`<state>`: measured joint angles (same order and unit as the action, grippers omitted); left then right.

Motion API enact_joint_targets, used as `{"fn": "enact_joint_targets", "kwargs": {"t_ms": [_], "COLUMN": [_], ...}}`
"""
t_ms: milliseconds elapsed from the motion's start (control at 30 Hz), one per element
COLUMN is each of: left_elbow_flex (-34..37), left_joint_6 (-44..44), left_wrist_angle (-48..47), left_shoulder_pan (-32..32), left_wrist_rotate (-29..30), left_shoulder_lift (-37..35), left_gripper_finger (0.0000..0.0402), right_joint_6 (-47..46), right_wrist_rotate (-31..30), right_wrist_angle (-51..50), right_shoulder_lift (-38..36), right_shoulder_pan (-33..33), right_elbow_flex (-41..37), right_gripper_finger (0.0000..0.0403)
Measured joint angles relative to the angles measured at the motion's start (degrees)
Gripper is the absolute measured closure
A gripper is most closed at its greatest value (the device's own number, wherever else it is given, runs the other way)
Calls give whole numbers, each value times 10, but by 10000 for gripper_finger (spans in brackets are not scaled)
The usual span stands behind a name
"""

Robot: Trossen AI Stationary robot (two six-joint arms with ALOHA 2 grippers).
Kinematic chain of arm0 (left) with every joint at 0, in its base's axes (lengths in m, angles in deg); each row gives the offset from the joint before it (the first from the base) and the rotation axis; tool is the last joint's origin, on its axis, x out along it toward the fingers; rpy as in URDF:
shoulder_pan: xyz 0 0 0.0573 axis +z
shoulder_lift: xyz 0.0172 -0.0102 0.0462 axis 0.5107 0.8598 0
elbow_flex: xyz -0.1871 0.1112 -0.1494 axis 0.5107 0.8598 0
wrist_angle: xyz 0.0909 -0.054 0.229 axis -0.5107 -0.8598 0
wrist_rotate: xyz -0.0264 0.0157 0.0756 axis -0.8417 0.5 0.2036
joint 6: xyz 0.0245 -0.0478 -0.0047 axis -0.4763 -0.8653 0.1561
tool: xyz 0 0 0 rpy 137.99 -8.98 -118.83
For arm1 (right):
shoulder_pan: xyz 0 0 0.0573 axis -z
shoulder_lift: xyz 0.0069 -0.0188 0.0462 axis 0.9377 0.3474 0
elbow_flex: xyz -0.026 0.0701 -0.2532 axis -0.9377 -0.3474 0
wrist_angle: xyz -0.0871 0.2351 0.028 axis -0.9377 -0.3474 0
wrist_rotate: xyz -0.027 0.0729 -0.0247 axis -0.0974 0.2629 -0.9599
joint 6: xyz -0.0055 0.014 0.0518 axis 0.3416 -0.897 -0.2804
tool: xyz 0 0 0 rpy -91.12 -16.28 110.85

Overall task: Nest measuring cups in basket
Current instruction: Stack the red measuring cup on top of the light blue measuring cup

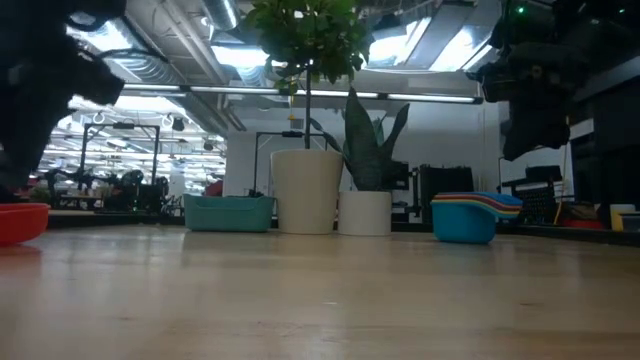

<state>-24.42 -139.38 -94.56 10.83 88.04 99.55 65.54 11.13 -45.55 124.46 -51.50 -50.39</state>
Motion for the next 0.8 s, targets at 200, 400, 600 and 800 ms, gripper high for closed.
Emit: {"fn": "enact_joint_targets", "kwargs": {"t_ms": [200,400,600,800], "left_elbow_flex": [30,40,63,77], "left_joint_6": [2,5,6,6], "left_wrist_angle": [55,66,107,133], "left_shoulder_pan": [0,0,-4,-19], "left_wrist_rotate": [-22,-20,-24,-40], "left_shoulder_lift": [2,2,2,2], "left_gripper_finger": [321,321,321,321], "right_joint_6": [0,0,0,0], "right_wrist_rotate": [0,0,0,0], "right_wrist_angle": [1,1,1,1], "right_shoulder_lift": [0,0,0,0], "right_shoulder_pan": [0,0,0,0], "right_elbow_flex": [0,0,0,0], "right_gripper_finger": [338,338,338,338]}}
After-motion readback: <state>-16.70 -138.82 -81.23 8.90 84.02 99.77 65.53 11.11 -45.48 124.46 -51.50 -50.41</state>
